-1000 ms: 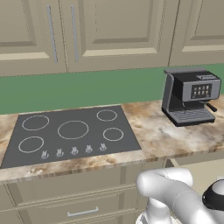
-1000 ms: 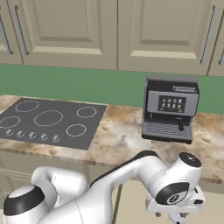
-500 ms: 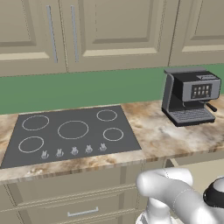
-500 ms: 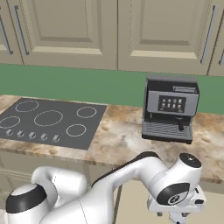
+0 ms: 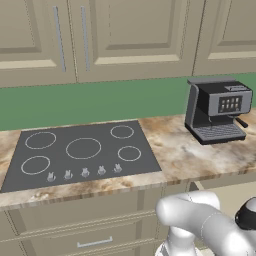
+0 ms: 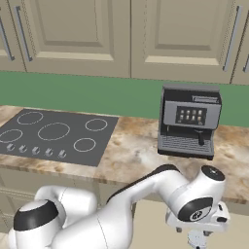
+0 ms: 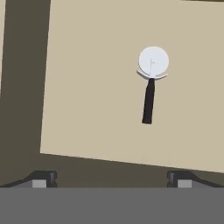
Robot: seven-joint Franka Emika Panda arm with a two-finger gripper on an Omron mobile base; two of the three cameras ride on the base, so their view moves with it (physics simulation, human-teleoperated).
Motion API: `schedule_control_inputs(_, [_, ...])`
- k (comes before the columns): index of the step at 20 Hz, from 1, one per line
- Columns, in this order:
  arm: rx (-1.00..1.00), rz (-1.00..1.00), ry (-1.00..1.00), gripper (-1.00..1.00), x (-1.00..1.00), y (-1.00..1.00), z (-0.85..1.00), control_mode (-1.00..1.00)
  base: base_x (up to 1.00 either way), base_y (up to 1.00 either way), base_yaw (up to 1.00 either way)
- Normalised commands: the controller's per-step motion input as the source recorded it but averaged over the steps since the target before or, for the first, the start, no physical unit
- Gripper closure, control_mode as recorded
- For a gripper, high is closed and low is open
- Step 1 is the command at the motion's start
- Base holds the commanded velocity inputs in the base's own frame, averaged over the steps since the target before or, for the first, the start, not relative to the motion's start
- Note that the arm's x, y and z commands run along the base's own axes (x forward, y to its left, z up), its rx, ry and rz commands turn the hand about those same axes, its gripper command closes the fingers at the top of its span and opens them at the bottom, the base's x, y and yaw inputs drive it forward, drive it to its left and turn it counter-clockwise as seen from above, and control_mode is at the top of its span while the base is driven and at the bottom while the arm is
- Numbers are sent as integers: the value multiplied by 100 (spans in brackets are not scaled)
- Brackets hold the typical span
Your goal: Take the pizza cutter from the drawer on the right and place it on the dining counter for cutting.
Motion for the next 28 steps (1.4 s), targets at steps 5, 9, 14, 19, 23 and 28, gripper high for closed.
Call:
schedule_control_inputs(5, [-1, -6, 0, -100, 19, -11, -1, -100, 0, 0, 0])
schedule_control_inputs(9, [-5, -5, 0, -100, 17, -10, -5, -100, 0, 0, 0])
schedule_control_inputs(14, [-4, -5, 0, -100, 12, -3, -3, -100, 0, 0, 0])
schedule_control_inputs(19, [-5, -4, 0, -100, 16, 0, -5, -100, 0, 0, 0])
schedule_control_inputs(23, [-2, -2, 0, -100, 14, 0, -9, -100, 0, 0, 0])
schedule_control_inputs(28, [-1, 0, 0, -100, 6, 0, -10, -100, 0, 0, 0])
